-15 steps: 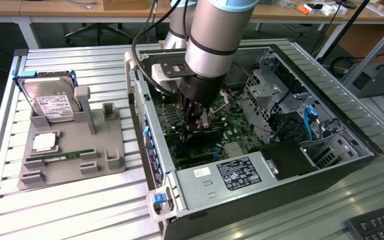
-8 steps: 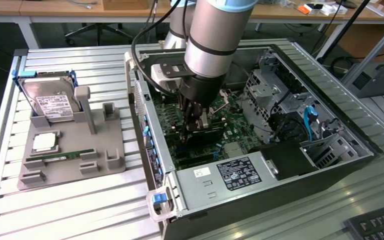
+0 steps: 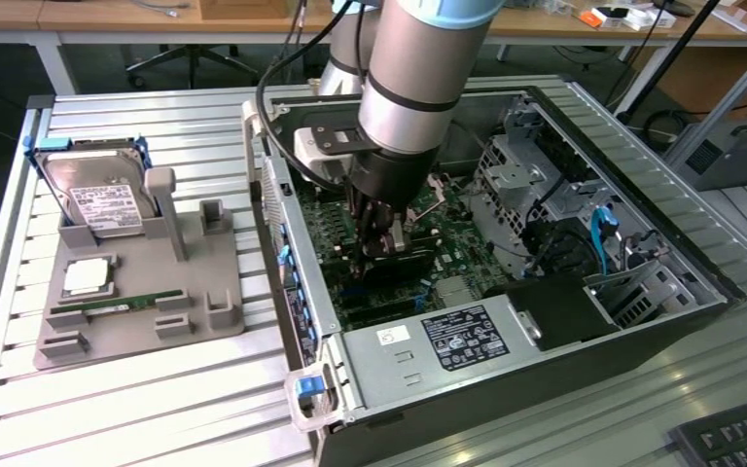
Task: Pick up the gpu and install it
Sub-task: 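Press down on the gpu until it lock into place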
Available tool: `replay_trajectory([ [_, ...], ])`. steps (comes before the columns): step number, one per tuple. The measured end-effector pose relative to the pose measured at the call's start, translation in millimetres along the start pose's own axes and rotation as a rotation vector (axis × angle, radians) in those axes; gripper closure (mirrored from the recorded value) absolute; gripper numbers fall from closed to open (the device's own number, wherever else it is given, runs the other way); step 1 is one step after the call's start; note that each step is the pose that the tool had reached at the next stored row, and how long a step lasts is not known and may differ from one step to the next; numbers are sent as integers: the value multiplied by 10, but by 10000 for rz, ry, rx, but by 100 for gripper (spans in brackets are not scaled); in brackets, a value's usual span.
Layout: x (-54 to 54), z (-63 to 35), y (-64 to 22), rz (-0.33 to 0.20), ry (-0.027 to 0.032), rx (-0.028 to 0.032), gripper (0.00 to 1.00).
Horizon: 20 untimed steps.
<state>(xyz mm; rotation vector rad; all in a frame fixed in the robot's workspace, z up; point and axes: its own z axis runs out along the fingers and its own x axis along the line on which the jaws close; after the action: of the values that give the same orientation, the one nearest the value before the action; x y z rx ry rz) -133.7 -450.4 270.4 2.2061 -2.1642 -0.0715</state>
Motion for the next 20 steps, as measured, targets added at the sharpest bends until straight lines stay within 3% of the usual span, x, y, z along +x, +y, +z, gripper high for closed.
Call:
replay_trajectory([
  [6,-1,-7,1,1,-11,5,89],
  [12,2,-232,2,0,-3,2,89],
  [15,9,-239,-75,0,-5,-36,89],
  [20,22,-252,-273,0,-7,-158,89],
])
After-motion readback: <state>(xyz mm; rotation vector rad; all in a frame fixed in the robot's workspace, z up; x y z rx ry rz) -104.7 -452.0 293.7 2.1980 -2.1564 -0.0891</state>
